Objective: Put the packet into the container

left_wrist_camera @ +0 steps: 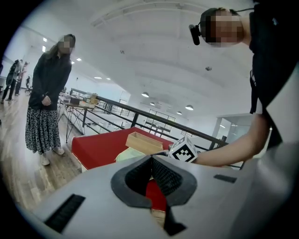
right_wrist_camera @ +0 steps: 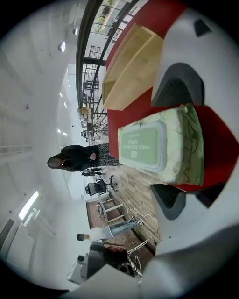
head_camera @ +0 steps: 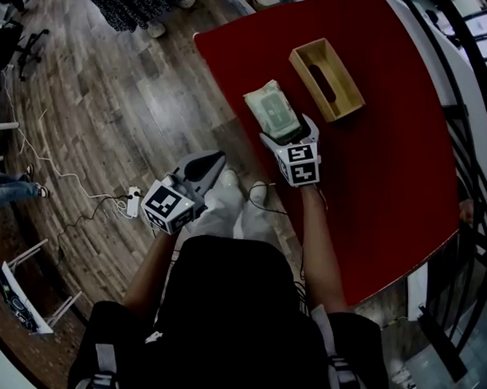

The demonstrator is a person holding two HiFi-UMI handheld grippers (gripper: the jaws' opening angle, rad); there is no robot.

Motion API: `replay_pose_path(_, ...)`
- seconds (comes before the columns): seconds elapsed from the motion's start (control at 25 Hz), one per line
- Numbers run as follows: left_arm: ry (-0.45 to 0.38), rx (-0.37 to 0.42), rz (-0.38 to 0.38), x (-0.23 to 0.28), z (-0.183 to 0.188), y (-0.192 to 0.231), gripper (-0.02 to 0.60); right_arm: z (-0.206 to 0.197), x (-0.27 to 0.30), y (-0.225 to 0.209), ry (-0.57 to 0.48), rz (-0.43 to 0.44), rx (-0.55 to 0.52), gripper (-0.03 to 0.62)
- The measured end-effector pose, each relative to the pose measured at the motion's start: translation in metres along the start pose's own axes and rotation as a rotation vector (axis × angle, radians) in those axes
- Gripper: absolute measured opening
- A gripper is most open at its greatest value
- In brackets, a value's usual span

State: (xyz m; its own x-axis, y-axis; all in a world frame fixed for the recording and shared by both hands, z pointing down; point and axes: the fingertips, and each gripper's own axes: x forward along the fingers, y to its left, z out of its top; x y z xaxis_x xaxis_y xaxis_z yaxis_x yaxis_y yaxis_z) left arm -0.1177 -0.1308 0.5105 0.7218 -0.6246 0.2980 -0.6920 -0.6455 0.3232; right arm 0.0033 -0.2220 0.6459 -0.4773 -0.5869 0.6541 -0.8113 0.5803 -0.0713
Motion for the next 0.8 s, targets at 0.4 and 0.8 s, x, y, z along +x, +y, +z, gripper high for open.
replay_pose_path(0.4, 0.006, -0.007, -0.004, 0.003, 0.0, 0.012, 0.009, -0.005, 0.023, -0.006, 0.068, -0.002, -0.04, 0.489)
replay_pose_path(0.8, -0.002, -0.016, 0.003, 0.001, 0.003, 0.014, 0.009, 0.012, 0.02, 0.0, 0.214, 0.063, -0.161, 0.488)
